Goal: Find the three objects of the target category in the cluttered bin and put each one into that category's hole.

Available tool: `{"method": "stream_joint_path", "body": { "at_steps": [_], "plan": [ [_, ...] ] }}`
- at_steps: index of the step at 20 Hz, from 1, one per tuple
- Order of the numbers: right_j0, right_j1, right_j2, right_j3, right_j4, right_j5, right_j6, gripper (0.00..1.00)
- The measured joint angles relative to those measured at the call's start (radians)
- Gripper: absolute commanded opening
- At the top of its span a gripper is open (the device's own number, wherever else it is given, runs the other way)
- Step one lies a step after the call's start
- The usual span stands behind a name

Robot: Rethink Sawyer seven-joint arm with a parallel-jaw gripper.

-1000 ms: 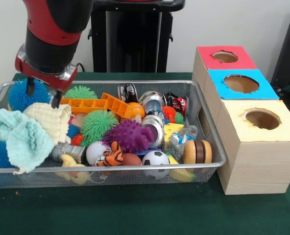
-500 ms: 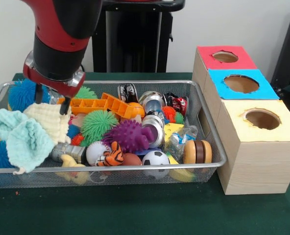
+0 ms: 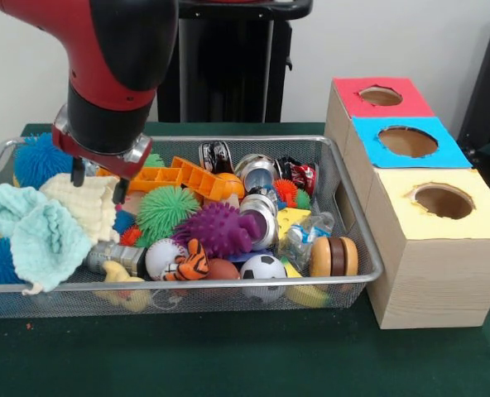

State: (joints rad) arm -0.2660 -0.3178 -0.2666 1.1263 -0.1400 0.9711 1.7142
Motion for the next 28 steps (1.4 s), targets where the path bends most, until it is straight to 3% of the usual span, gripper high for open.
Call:
{"method": "stream_joint_path", "body": {
  "at_steps": [19,28],
  "plan": [
    [0.037,0.095,-0.040,-0.016,0.018,0.018,0.000,1.00],
    [0.074,0.112,-0.109,-0.057,0.018,0.105,0.000,1.00]
  ]
}}
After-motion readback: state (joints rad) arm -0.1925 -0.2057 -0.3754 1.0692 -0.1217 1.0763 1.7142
